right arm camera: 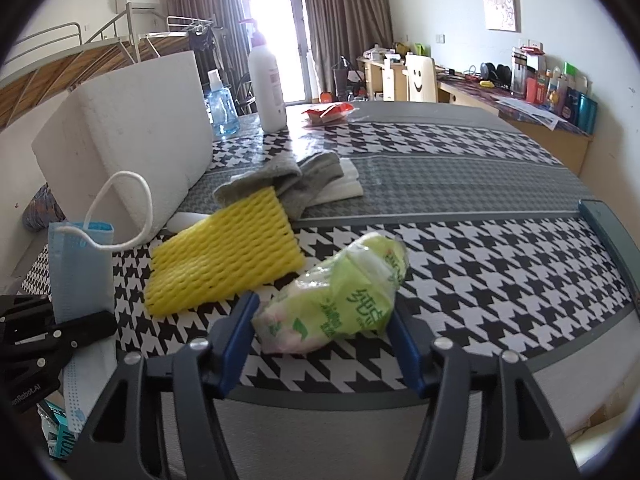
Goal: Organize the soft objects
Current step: 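Close the right tool on the green plastic bag while the left tool lifts the mask, then carry the mask in the left tool while the right tool carries the bag toward the foam box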
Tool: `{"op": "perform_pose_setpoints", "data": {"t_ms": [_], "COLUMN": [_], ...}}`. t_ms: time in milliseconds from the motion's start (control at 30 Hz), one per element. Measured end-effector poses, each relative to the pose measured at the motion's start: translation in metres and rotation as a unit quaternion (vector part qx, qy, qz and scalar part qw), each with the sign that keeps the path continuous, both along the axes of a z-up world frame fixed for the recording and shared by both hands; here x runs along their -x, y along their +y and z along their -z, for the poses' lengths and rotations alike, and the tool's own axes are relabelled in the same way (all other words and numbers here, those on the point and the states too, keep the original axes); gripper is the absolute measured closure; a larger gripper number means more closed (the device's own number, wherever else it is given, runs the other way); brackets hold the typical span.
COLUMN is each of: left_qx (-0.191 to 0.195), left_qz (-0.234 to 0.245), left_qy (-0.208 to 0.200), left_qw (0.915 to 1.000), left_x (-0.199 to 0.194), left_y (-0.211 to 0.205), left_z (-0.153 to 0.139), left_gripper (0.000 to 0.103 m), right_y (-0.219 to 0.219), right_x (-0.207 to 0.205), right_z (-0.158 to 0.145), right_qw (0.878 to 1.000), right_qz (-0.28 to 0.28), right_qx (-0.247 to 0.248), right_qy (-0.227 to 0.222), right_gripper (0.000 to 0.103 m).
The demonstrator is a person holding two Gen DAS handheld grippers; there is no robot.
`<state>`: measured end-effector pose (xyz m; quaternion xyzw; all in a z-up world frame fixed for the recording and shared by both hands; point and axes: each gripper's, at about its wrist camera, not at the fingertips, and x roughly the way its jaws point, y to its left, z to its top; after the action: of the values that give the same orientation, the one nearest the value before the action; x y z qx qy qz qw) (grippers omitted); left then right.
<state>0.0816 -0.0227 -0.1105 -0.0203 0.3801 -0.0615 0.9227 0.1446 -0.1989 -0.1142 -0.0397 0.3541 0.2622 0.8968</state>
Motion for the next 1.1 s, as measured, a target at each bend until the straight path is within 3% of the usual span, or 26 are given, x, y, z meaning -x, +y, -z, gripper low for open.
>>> {"op": "perform_pose_setpoints", "data": {"t_ms": [1100], "left_qx": [-0.003], "left_qz": [-0.012], "left_qy": [-0.077], "left_qw": [0.9969], "left_x": [0.023], "left_y": [0.02], "left_z": [-0.054], "left_gripper": [0.096], "right_y": [0.0], "right_x": [0.01], "right_z": [-0.049], "right_qw": [0.997], "right_qz": [-0.005], "right_qx": [-0.025], "right_qy": [-0.071], "right_gripper": [0.037]}}
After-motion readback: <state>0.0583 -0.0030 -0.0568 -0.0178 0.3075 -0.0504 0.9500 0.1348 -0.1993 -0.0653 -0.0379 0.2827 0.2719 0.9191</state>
